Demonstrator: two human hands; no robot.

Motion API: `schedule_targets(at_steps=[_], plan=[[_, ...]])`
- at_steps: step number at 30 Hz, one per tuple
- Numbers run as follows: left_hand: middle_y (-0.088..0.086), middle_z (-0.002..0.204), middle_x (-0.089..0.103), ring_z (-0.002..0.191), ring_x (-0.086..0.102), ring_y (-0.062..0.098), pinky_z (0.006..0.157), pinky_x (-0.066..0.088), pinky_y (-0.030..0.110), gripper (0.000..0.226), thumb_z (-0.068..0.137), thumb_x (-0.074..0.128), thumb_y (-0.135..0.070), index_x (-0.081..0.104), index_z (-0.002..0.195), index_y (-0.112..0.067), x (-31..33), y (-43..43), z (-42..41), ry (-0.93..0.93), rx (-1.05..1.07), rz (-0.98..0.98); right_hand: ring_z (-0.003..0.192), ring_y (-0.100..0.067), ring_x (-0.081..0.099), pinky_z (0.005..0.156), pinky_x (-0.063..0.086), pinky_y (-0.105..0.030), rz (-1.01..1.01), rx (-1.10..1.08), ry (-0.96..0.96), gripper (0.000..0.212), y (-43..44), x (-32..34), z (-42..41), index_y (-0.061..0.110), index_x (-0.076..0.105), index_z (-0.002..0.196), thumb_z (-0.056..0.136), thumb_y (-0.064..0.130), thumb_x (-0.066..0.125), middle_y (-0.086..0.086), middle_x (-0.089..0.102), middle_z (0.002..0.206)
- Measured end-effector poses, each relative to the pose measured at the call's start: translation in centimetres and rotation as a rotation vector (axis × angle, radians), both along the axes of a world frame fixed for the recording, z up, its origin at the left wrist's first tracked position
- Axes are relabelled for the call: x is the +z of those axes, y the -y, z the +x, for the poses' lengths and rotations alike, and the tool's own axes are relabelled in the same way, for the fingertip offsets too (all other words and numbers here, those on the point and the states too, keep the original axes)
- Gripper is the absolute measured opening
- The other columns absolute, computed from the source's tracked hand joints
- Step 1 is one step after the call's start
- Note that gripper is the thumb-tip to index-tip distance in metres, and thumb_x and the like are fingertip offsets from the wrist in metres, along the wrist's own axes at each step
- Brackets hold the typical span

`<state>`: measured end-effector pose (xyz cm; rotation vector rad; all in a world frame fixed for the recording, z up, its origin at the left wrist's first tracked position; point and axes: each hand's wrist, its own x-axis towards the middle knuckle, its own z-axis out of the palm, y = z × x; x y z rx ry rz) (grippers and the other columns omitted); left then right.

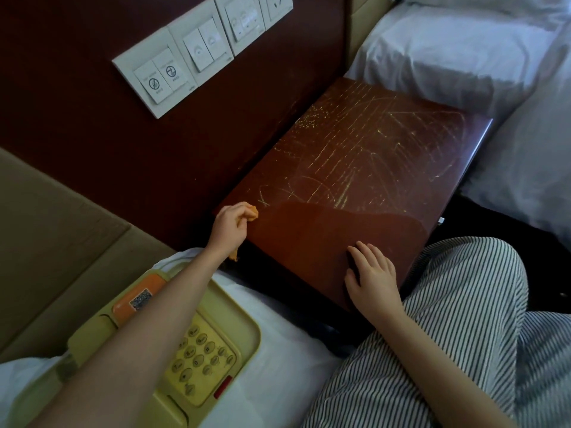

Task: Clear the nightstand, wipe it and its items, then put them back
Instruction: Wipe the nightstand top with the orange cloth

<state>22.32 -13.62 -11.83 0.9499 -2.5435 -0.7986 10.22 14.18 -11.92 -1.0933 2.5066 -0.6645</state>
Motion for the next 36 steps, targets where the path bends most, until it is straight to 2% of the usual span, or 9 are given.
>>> schedule_targets(at_steps=[4,9,16,20,23,26,29,32,36], plan=[[0.004,0.109,0.064,0.103,0.057,0.015,0.086,0.042,0.016,0.029,0.088,0.044,0.009,0.067,0.093,-0.007,0.4,1.8,-1.8,0.000,0.217,0.050,0.143,-0.024,0.017,0.115,0.009,-0.038,0.006,-0.011,-0.004,0.048,0.1,0.1,0.0,0.012,0.038,0.143,0.097,0.022,0.045,-0.005,0.031,0.152],[0.002,0.123,0.059,0.115,0.053,0.019,0.090,0.043,0.025,0.028,0.095,0.042,-0.003,0.065,0.103,-0.016,0.5,3.1,-4.6,0.051,0.391,0.102,0.144,-0.022,0.016,0.115,0.008,-0.036,0.002,-0.012,-0.001,0.048,0.1,-0.1,-0.1,0.012,0.038,0.143,0.097,0.022,0.045,-0.004,0.031,0.152],[-0.006,0.115,0.063,0.108,0.058,0.006,0.097,0.045,0.025,0.026,0.088,0.053,0.003,0.072,0.095,-0.012,0.3,1.2,-2.6,0.015,-0.029,0.148,0.139,-0.024,0.028,0.113,0.016,-0.039,-0.051,-0.042,-0.003,0.045,0.1,-0.4,-0.3,0.008,0.047,0.137,0.093,0.017,0.053,-0.006,0.042,0.145],[-0.001,0.110,0.065,0.098,0.055,-0.015,0.093,0.045,0.013,0.027,0.084,0.056,0.009,0.074,0.089,-0.010,0.2,0.9,-0.4,0.007,-0.150,0.115,0.139,-0.023,0.027,0.113,0.015,-0.039,-0.040,-0.034,-0.001,0.045,0.0,-0.4,-0.4,0.009,0.046,0.138,0.093,0.018,0.053,-0.004,0.042,0.145],[0.000,0.115,0.063,0.101,0.056,-0.004,0.093,0.044,0.013,0.026,0.086,0.052,0.009,0.072,0.095,-0.005,0.5,2.2,-1.0,-0.033,0.036,0.112,0.139,-0.023,0.027,0.113,0.015,-0.039,-0.036,-0.034,-0.002,0.044,0.1,-0.3,-0.5,0.010,0.047,0.137,0.094,0.019,0.050,-0.004,0.042,0.145],[0.000,0.126,0.059,0.116,0.053,0.013,0.100,0.042,0.024,0.029,0.092,0.045,0.001,0.070,0.103,-0.010,0.5,4.0,-3.1,-0.002,0.330,0.094,0.138,-0.026,0.030,0.112,0.018,-0.041,-0.045,-0.036,-0.004,0.047,0.1,-0.3,-0.4,0.009,0.049,0.136,0.092,0.024,0.043,-0.005,0.044,0.144],[0.001,0.128,0.057,0.121,0.050,0.018,0.097,0.041,0.025,0.032,0.095,0.041,-0.003,0.066,0.108,-0.017,0.8,4.3,-5.2,0.053,0.441,0.101,0.137,-0.026,0.031,0.111,0.019,-0.042,-0.045,-0.043,-0.003,0.050,0.1,-0.5,-0.5,0.009,0.049,0.136,0.089,0.026,0.041,-0.005,0.045,0.142],[-0.001,0.128,0.058,0.120,0.051,0.015,0.099,0.039,0.023,0.029,0.093,0.045,-0.003,0.066,0.109,-0.015,0.6,2.7,-6.4,0.058,0.290,0.071,0.136,-0.026,0.032,0.111,0.020,-0.043,-0.050,-0.051,-0.008,0.051,0.1,-0.4,-0.4,0.009,0.050,0.135,0.088,0.027,0.041,-0.005,0.047,0.141],[-0.004,0.124,0.061,0.114,0.057,0.013,0.103,0.042,0.037,0.026,0.087,0.053,0.000,0.072,0.096,-0.016,0.0,0.1,-5.8,0.037,-0.041,0.061,0.136,-0.025,0.032,0.111,0.019,-0.041,-0.052,-0.051,-0.004,0.047,0.1,-0.3,-0.4,0.008,0.050,0.135,0.091,0.024,0.043,-0.004,0.046,0.142]])
